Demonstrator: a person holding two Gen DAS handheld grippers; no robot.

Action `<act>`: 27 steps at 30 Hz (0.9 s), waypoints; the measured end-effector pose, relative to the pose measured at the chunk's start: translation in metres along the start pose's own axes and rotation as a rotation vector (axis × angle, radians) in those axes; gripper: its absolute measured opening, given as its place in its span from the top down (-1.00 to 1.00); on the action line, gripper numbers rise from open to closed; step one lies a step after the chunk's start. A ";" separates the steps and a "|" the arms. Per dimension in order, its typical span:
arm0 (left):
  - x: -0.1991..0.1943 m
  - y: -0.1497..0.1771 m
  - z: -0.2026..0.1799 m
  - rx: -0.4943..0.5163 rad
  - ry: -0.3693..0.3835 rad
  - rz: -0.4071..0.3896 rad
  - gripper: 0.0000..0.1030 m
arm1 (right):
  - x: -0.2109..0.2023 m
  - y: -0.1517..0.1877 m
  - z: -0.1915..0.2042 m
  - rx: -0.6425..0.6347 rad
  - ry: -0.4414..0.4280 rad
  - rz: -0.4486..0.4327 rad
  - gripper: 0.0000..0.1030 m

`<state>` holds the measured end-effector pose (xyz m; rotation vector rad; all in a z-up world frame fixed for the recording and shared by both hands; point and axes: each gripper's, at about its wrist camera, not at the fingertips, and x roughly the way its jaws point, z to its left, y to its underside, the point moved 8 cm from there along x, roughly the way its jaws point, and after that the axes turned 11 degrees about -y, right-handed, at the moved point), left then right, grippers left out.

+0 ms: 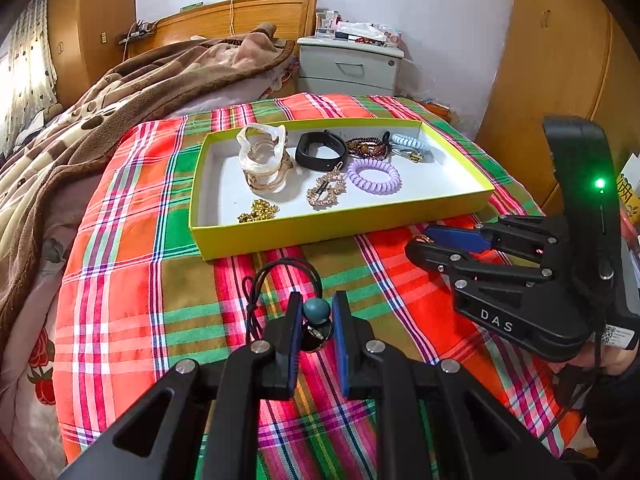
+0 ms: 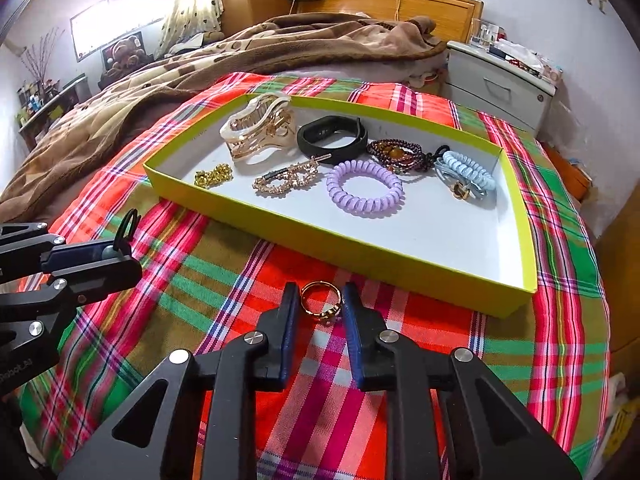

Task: Organize jewelry
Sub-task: 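Hold the black hair tie in the left tool while the right tool grasps the gold ring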

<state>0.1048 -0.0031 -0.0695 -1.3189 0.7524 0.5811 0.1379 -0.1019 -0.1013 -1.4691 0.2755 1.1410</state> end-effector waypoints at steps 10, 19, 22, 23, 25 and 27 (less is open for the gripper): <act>-0.005 -0.007 0.001 0.003 -0.002 -0.017 0.71 | -0.012 -0.002 0.000 0.023 -0.023 -0.035 0.57; -0.015 -0.020 0.004 -0.001 -0.001 -0.036 0.71 | -0.029 -0.010 -0.002 0.033 -0.041 -0.081 0.57; -0.018 -0.025 0.004 0.003 -0.002 -0.045 0.71 | -0.035 -0.012 -0.003 0.039 -0.049 -0.097 0.57; -0.019 -0.027 0.004 0.005 -0.003 -0.048 0.71 | -0.038 -0.014 -0.003 0.042 -0.050 -0.103 0.57; -0.021 -0.033 0.003 0.008 -0.005 -0.056 0.70 | -0.044 -0.018 -0.006 0.049 -0.054 -0.118 0.57; -0.023 -0.040 0.000 0.010 0.003 -0.066 0.71 | -0.051 -0.024 -0.011 0.054 -0.048 -0.137 0.57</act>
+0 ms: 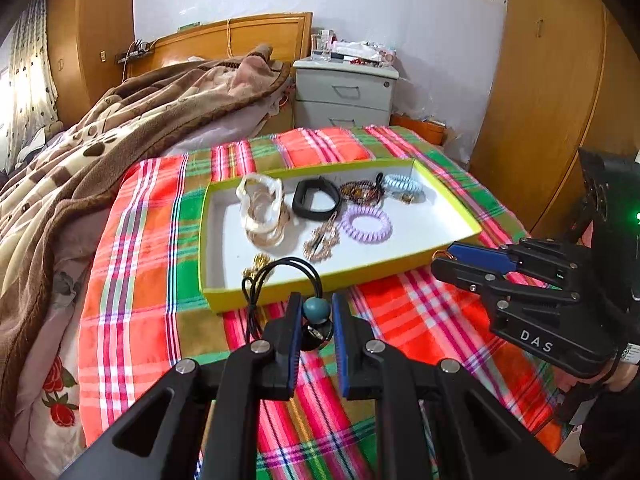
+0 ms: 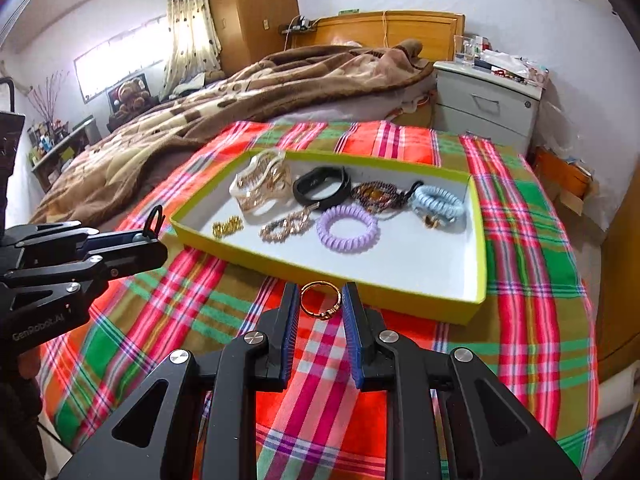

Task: Organize jewelry
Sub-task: 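Hold the black hair tie in the left tool while the right tool grasps the gold ring, then lower the hair tie and gold ring into the box and open both tools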

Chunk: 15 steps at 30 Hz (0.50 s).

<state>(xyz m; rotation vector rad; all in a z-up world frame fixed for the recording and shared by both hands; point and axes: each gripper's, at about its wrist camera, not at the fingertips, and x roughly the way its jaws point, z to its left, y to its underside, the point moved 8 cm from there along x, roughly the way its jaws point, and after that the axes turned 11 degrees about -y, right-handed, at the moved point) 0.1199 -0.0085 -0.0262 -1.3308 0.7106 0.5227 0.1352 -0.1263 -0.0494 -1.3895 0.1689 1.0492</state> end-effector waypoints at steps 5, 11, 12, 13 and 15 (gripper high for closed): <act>0.001 -0.021 -0.009 0.020 0.022 -0.018 0.71 | -0.010 -0.018 -0.018 0.020 0.037 -0.036 0.57; 0.015 -0.041 -0.028 0.050 0.073 -0.012 0.70 | -0.008 -0.036 -0.042 0.042 0.068 -0.052 0.57; 0.018 -0.044 -0.032 0.054 0.083 -0.011 0.71 | -0.006 -0.038 -0.045 0.044 0.071 -0.050 0.57; 0.021 -0.047 -0.035 0.057 0.092 -0.008 0.70 | -0.004 -0.041 -0.049 0.048 0.073 -0.047 0.56; 0.028 -0.051 -0.042 0.076 0.103 -0.002 0.71 | 0.001 -0.044 -0.057 0.055 0.075 -0.040 0.56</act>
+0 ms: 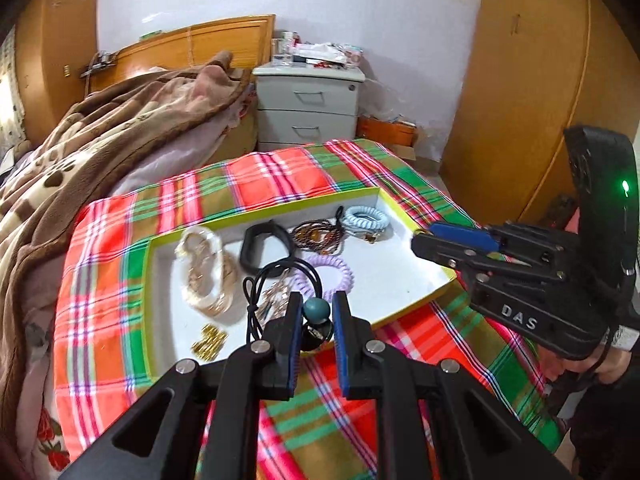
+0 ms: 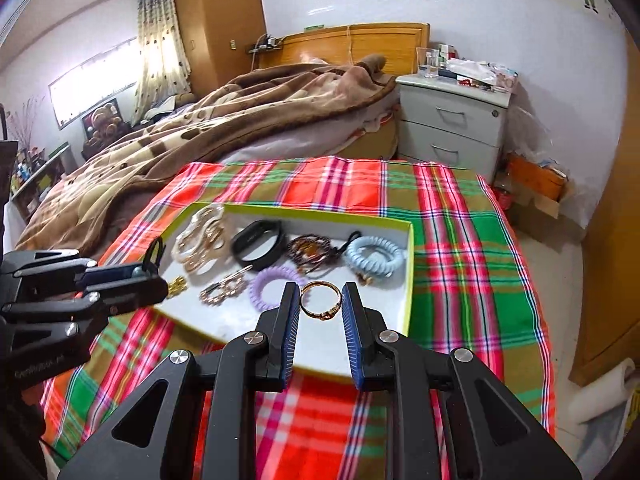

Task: Organize jewelry
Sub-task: 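Lower the hair tie and gold ring into the box and open both tools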

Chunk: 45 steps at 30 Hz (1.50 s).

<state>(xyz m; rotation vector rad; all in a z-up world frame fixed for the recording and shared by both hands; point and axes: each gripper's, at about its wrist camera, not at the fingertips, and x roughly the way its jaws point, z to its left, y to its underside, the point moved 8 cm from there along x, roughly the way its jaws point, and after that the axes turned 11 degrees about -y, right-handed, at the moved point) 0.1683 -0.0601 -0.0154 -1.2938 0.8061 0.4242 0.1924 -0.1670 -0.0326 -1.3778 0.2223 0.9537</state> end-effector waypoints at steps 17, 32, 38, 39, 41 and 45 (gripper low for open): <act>0.060 0.005 -0.028 0.047 0.021 0.108 0.70 | 0.045 0.010 -0.029 -0.019 -0.002 0.107 0.57; 0.079 0.016 -0.029 0.036 0.021 0.165 0.70 | 0.064 0.020 -0.028 -0.056 -0.006 0.180 0.57; 0.080 0.016 -0.028 0.034 0.019 0.166 0.70 | 0.068 0.020 -0.028 -0.068 0.009 0.192 0.57; 0.080 0.016 -0.027 0.029 0.022 0.166 0.70 | 0.068 0.020 -0.028 -0.070 0.011 0.193 0.56; 0.080 0.016 -0.026 0.017 0.027 0.168 0.70 | 0.068 0.020 -0.029 -0.073 0.017 0.195 0.56; 0.080 0.017 -0.025 0.005 0.031 0.169 0.69 | 0.069 0.020 -0.028 -0.078 0.022 0.201 0.56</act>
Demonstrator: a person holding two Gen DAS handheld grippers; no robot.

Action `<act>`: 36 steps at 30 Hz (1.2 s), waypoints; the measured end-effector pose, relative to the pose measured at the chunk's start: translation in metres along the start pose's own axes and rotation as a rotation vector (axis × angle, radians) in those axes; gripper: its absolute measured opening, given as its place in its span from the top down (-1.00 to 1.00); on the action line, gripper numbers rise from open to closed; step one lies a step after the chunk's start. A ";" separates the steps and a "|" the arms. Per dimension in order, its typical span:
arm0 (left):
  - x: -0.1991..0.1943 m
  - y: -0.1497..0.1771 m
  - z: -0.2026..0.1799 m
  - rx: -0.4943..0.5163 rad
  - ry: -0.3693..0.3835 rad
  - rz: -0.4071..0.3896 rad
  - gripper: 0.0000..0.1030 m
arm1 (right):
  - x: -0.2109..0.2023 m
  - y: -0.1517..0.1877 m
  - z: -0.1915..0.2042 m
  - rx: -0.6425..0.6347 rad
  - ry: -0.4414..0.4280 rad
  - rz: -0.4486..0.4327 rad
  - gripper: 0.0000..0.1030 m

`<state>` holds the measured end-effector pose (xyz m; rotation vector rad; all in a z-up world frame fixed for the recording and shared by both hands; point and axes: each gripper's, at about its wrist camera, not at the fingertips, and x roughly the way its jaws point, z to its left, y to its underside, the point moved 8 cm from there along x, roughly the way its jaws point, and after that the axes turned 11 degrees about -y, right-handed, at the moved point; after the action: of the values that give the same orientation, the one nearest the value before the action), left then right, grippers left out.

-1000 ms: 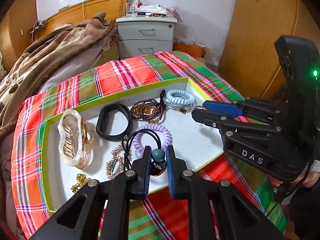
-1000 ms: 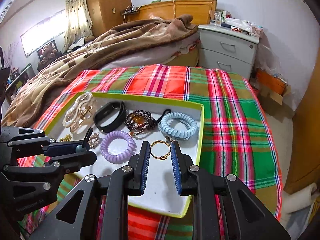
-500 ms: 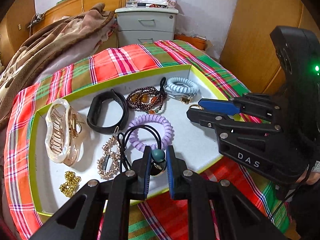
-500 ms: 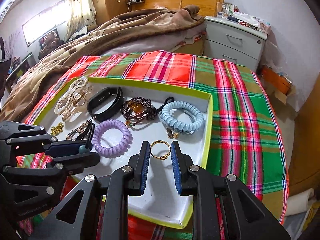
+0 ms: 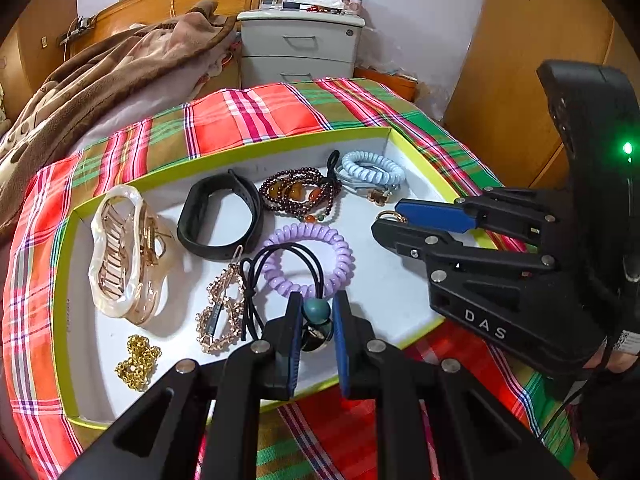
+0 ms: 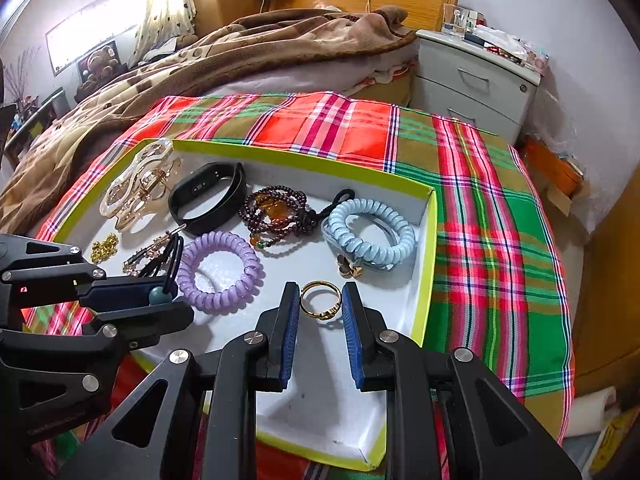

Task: Organize jewelry
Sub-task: 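Lower the hair tie and gold ring into the box and open both tools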

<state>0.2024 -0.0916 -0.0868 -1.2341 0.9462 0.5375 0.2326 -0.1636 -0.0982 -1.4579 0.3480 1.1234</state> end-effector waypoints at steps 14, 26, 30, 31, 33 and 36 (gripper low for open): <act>0.002 -0.001 0.005 -0.026 -0.009 0.014 0.52 | 0.002 -0.002 0.000 -0.006 0.004 0.012 0.56; -0.016 0.003 0.010 -0.059 -0.039 -0.010 0.28 | -0.026 -0.007 0.006 0.044 -0.022 -0.085 0.22; -0.031 0.006 0.015 -0.095 -0.085 -0.044 0.27 | -0.043 -0.005 0.014 0.072 -0.021 -0.133 0.22; -0.035 0.007 0.017 -0.101 -0.101 -0.052 0.27 | -0.046 -0.005 0.015 0.078 -0.015 -0.141 0.22; -0.046 0.008 0.021 -0.126 -0.140 -0.090 0.27 | -0.056 -0.001 0.020 0.089 0.007 -0.170 0.21; -0.063 0.011 0.027 -0.168 -0.165 -0.134 0.27 | -0.066 0.007 0.026 0.118 0.006 -0.191 0.21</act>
<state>0.1690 -0.0547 -0.0390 -1.3705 0.6848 0.6119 0.1837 -0.1672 -0.0464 -1.3601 0.2690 0.9299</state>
